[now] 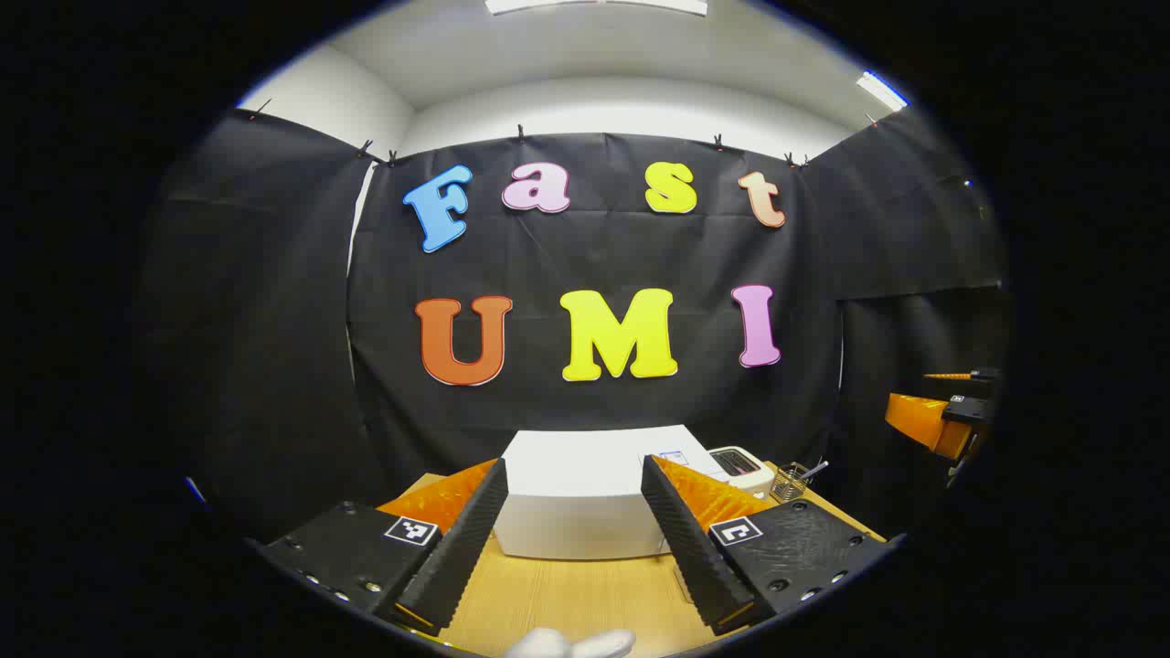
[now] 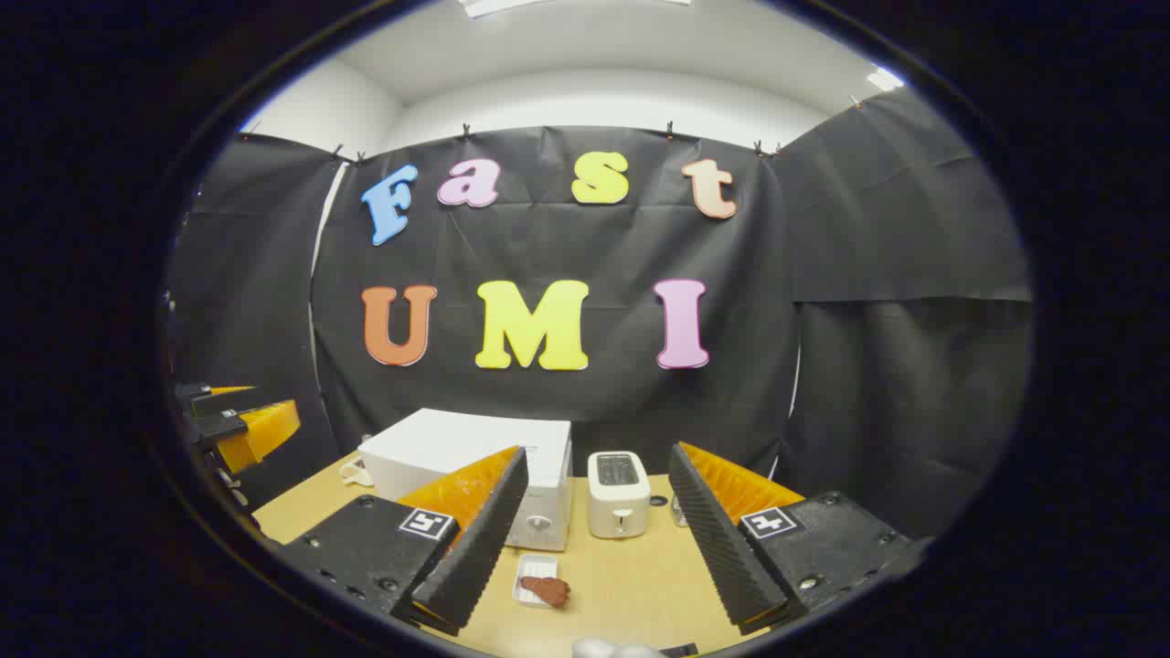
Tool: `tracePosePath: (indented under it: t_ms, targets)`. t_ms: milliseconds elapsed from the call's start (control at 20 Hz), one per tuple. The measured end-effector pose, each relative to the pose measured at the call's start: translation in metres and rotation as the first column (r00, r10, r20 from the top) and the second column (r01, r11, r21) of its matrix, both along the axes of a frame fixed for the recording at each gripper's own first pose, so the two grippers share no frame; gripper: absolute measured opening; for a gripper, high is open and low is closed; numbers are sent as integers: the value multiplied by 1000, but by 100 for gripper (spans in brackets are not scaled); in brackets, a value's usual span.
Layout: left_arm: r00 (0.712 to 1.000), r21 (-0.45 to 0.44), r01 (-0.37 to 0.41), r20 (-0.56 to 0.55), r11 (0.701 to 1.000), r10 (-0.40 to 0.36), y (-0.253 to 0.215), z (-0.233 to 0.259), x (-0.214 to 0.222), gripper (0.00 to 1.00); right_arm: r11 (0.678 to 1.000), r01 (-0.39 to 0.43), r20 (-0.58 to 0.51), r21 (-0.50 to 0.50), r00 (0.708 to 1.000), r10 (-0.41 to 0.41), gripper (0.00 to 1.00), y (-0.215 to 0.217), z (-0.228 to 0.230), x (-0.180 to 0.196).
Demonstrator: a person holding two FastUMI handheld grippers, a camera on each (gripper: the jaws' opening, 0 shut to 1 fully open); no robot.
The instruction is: Open the microwave oven with the left hand, put the food in, and close the microwave oven.
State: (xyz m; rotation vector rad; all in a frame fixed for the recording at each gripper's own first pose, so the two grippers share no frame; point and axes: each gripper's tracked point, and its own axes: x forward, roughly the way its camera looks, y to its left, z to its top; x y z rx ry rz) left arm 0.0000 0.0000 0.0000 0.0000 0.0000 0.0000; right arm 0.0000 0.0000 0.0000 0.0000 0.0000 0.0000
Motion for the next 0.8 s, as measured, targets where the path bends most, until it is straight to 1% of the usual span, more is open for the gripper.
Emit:
tracePosePath:
  t_ms: [50, 250, 650, 800]
  targets:
    - [1000, 0, -1, 3, 1000, 1, 1, 1, 0, 92, 1000, 2, -2, -3, 1000, -2, 99, 0, -1, 0]
    - [1000, 3, -14, -8, 1000, 14, 5, -6, 4, 93, 1000, 0, 0, 3, 1000, 0, 99, -1, 0, 1]
    - [999, 20, -36, -11, 999, 36, 11, -15, 10, 93, 1000, 12, 4, -17, 1000, -11, 99, -7, 0, 10]
    - [1000, 21, -23, -15, 1000, 24, 5, -27, 19, 93, 1000, 17, 4, -8, 1000, -17, 99, -12, -1, 12]
